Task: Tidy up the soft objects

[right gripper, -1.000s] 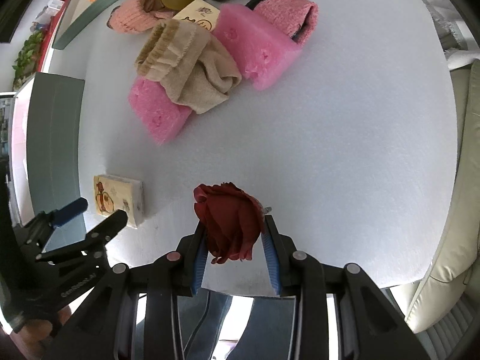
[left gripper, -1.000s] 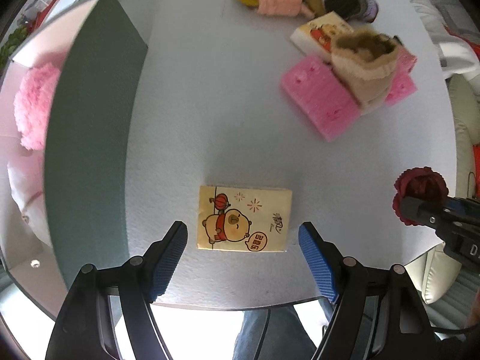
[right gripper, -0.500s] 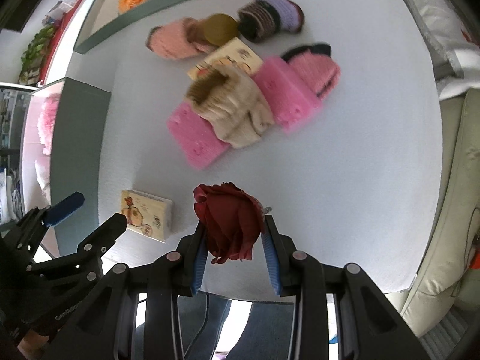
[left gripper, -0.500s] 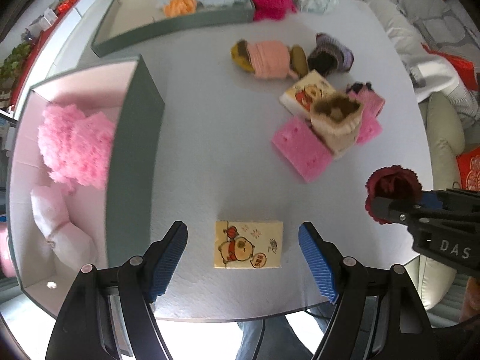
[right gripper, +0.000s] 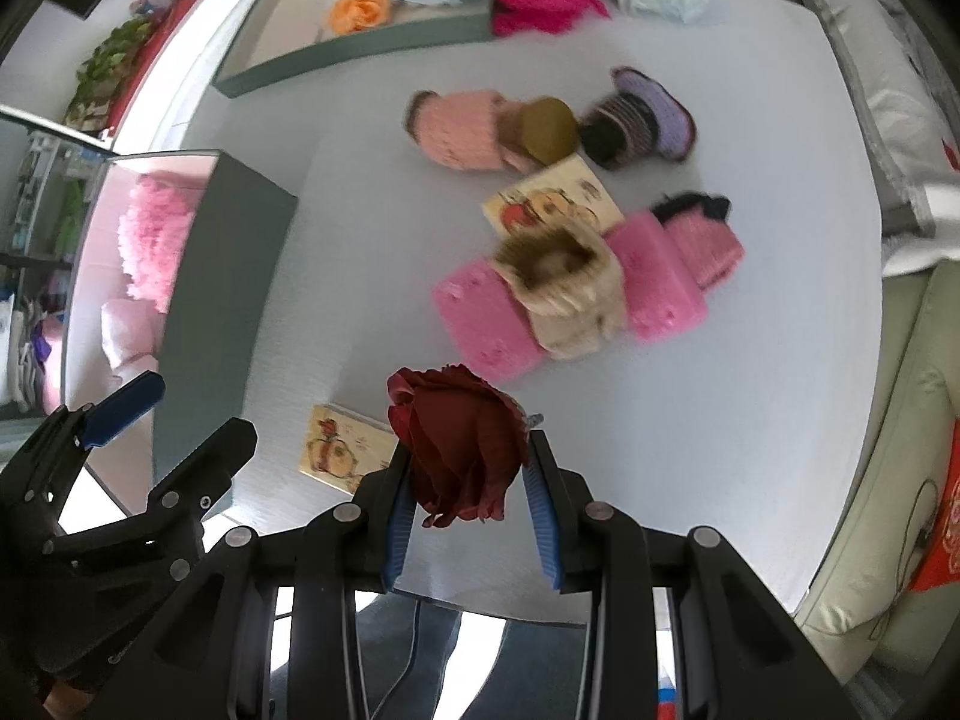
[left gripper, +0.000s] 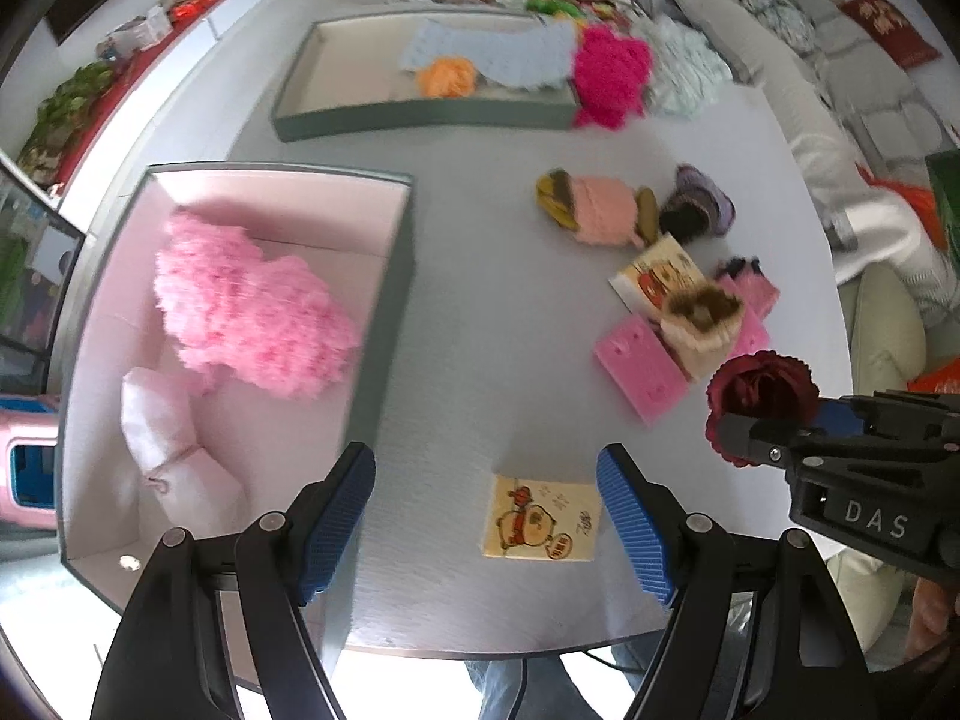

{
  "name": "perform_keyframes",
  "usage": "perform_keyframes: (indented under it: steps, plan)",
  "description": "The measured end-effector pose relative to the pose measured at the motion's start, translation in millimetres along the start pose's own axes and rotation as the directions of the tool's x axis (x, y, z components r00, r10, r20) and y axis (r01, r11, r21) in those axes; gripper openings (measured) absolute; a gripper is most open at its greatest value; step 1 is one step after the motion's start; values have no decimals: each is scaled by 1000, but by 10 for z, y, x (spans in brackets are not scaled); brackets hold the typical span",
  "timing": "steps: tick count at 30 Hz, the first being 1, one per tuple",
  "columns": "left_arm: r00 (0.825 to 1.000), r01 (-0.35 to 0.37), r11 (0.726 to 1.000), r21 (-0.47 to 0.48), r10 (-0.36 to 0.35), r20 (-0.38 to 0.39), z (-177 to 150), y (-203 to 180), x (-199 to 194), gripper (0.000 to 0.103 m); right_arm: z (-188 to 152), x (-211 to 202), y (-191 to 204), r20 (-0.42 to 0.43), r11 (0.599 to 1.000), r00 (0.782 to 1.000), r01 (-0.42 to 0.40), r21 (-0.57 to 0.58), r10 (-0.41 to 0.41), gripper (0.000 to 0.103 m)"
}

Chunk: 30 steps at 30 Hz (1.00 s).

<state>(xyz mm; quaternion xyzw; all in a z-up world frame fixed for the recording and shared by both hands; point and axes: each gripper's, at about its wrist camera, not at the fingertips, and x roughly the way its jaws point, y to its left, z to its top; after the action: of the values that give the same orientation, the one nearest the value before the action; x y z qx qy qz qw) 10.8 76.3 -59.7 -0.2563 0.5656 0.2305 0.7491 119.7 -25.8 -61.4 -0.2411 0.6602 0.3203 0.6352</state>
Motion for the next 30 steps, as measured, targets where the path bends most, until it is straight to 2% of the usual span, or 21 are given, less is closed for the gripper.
perform_keyframes:
  steps: [8,10,12,13,14,15,16,18,19,23,25,30]
  plan:
    - [1000,12,995,-94,-10,27,-23,340,-122,79,157,-69,361,39,997,999,8,-82,-5,37]
    - [1000,14,996,-83,-12,16,-54,327,-94,79,180,-75,421,45,996,999,7,-94,-3,37]
    - [999,49,998,-42,-49,-17,-89,233,-20,79,174,-90,428,43,996,999,7,-91,-3,37]
    - [997,58,998,-10,-58,-40,-109,149,36,80,163,-94,408,41,996,999,6,-87,-3,37]
    - [997,50,998,34,-48,-59,-139,20,109,85,151,-95,373,38,997,999,9,-80,-6,37]
    - [997,41,997,71,-36,-72,-165,-81,171,91,136,-91,321,35,997,999,14,-70,-12,37]
    - [996,14,993,117,-4,-84,-212,-216,282,103,112,-89,254,32,998,999,20,-55,-18,37]
    - [994,-29,987,157,46,-104,-277,-354,468,103,54,-71,75,22,999,999,31,-15,-31,37]
    - [987,-41,984,173,67,-145,-311,-418,639,103,21,-63,-12,16,999,999,39,3,-39,37]
    - [965,-120,980,158,152,-213,-371,-456,1037,103,-156,-33,-331,-8,996,998,66,63,-66,37]
    - [959,-131,983,128,158,-236,-376,-453,1175,103,-254,-18,-446,-21,994,997,75,83,-73,37]
    - [960,-63,995,76,81,-268,-378,-447,1296,103,-401,13,-578,-47,992,995,90,92,-86,37]
